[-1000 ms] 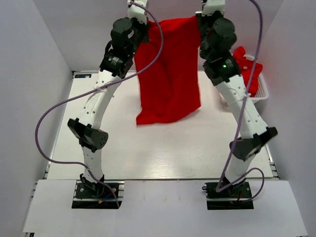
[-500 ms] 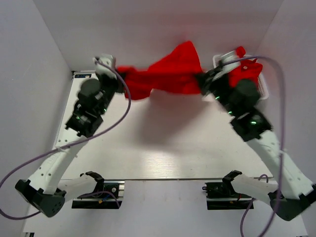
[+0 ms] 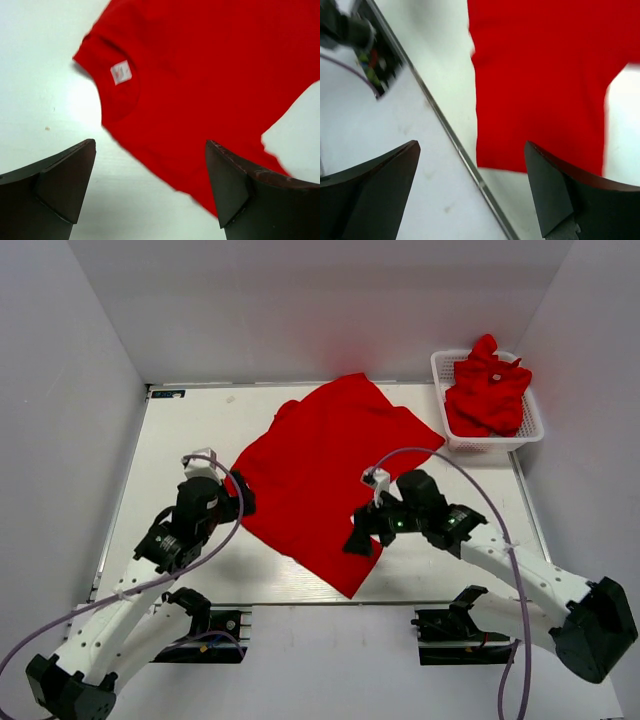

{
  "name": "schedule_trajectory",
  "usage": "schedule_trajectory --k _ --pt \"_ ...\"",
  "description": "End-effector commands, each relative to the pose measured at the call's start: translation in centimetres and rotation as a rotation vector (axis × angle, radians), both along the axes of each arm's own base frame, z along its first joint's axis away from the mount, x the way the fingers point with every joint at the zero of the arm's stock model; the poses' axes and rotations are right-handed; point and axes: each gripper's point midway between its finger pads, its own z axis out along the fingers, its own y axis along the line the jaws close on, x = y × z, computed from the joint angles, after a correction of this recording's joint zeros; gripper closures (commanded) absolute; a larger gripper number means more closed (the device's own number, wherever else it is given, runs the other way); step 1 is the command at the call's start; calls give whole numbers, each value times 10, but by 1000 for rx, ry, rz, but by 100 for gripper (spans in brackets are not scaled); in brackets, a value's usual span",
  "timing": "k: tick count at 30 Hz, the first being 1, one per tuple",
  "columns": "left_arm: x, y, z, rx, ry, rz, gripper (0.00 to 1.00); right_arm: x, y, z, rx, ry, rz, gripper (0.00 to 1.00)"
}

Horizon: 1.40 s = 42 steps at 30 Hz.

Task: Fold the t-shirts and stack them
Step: Flatten out the tshirt

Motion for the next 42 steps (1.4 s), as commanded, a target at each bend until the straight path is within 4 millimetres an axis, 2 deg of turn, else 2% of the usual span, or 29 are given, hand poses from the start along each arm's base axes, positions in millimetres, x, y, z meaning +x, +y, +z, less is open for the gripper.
schedule_trajectory --k 1,2,4,5,7,8,9,11,12,16,18,19,20,21,22,23,24,25,27,31,33,34,35,37,38,39,40,41,42 --pt "20 -3 20 -32 -40 62 0 34 9 60 72 -199 -50 10" --pt "25 -5 18 -19 -31 58 0 39 8 55 37 -180 -76 10" --pt "34 -10 16 -2 -2 58 0 62 3 66 -8 -220 -183 10" --pt "39 -7 -1 31 63 106 0 83 -7 57 -82 -244 -297 10" --pt "51 -11 -2 39 78 126 0 102 -10 52 -143 -242 -372 10" --pt "57 -14 -4 41 81 126 0 119 -23 50 -199 -277 -466 10" --pt "66 -21 -16 54 97 109 0 132 -22 56 -208 -297 -499 10" --pt "75 -33 -26 43 122 79 0 151 -28 49 -265 -303 -564 10" --pt "84 -38 -27 32 115 65 0 163 -29 57 -274 -332 -598 10" --pt "98 -54 -70 29 227 8 0 212 -36 35 -378 -314 -673 10" --pt "105 -52 -94 33 285 15 0 232 -37 24 -396 -283 -688 10" --pt "109 -54 -98 35 289 15 0 243 -36 17 -407 -270 -693 10" --pt "110 -47 -107 34 313 31 0 252 -40 2 -435 -244 -699 10" --pt "114 -45 -117 41 335 42 0 267 -39 10 -401 -240 -705 10" --pt "115 -44 -123 40 350 31 0 275 -42 -17 -441 -197 -705 10" --pt "116 -38 -130 38 370 45 0 286 -54 -22 -447 -179 -729 10" --pt "117 -38 -134 23 381 41 0 298 -47 -14 -410 -183 -721 10" --pt "118 -36 -143 18 401 44 0 302 -48 -37 -442 -154 -703 10" --pt "121 -28 -152 -4 424 57 0 321 -51 -35 -401 -155 -711 10" --pt "134 -14 -158 -4 439 83 0 327 -56 -62 -405 -117 -686 10" --pt "139 -1 -163 1 454 110 0 321 -59 -78 -413 -99 -678 10" --pt "149 2 -155 2 430 111 0 316 -59 -84 -419 -83 -667 10" --pt "151 7 -158 10 441 115 0 302 -65 -97 -442 -48 -660 10" --pt "168 16 -148 -2 409 125 0 287 -69 -112 -457 0 -668 10" --pt "174 19 -148 3 405 126 0 260 -76 -133 -489 67 -653 10" --pt "179 19 -145 21 394 107 0 248 -71 -130 -456 94 -628 10" --pt "196 23 -133 22 354 110 0 237 -67 -133 -431 129 -640 10" --pt "204 25 -136 20 359 99 0 199 -71 -147 -431 217 -608 10" --pt "220 22 -124 36 324 67 0 196 -64 -140 -377 210 -616 10"
